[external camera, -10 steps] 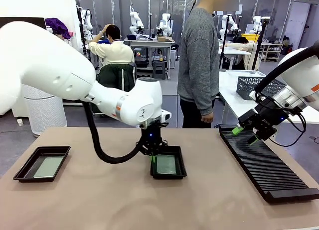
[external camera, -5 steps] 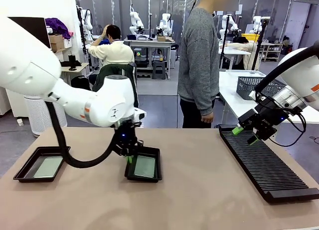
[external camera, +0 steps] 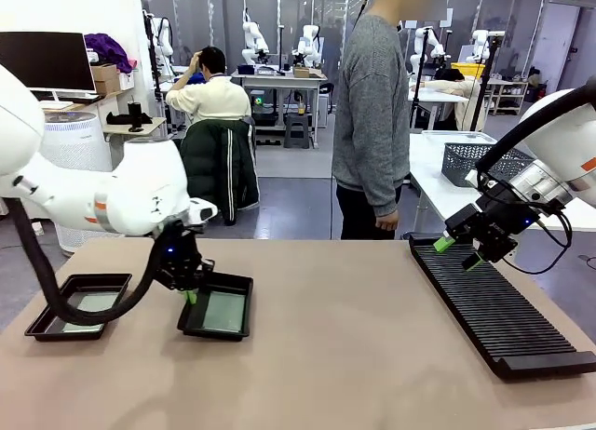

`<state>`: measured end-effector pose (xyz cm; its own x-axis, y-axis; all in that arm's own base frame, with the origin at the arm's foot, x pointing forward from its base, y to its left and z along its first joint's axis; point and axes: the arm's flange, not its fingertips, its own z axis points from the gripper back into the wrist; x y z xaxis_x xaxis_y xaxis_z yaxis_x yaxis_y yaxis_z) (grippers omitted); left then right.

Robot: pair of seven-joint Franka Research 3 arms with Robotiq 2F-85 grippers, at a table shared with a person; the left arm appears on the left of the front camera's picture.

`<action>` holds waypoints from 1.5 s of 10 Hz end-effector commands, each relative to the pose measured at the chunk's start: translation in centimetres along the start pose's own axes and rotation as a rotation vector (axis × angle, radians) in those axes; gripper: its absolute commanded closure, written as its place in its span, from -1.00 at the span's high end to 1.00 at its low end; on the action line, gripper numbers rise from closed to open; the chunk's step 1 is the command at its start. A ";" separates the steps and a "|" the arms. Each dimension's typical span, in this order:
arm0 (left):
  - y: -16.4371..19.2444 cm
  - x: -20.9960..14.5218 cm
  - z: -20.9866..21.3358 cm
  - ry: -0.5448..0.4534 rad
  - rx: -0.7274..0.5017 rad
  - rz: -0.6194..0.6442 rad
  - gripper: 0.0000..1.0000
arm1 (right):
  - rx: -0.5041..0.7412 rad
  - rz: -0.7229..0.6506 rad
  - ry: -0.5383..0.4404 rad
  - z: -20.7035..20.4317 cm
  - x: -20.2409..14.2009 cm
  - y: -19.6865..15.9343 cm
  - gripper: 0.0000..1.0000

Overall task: Inspect and transfer BCBs to ESD trays.
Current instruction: Pick up the ESD tray and place it on the left side of the table.

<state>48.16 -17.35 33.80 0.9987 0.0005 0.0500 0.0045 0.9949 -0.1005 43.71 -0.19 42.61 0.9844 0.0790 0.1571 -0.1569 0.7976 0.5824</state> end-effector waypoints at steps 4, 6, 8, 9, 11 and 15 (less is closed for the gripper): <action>6.1 -0.4 1.3 -0.010 -0.015 0.016 -0.95 | -0.009 -0.006 0.000 0.0 -0.1 0.1 1.00; 7.5 0.0 1.4 -0.007 -0.018 0.017 -0.95 | -0.009 -0.006 0.000 0.0 -0.1 0.1 1.00; 8.8 0.3 1.3 0.002 -0.014 0.028 -0.95 | -0.009 -0.006 0.000 0.0 -0.1 0.1 1.00; 9.3 0.5 1.3 0.008 -0.004 0.030 -0.95 | -0.009 -0.006 0.000 0.0 -0.1 0.1 1.00; 10.0 1.0 0.8 0.023 0.016 0.035 -0.95 | -0.009 -0.006 0.000 0.0 -0.1 0.1 1.00; 9.5 0.8 0.7 0.010 0.014 0.061 -0.95 | -0.009 -0.006 0.000 0.0 -0.1 0.1 1.00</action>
<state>49.09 -7.80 33.16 0.9977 0.0616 0.0276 -0.0590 0.9944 -0.0876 43.71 -0.19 42.61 0.9844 0.0789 0.1571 -0.1569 0.7977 0.5823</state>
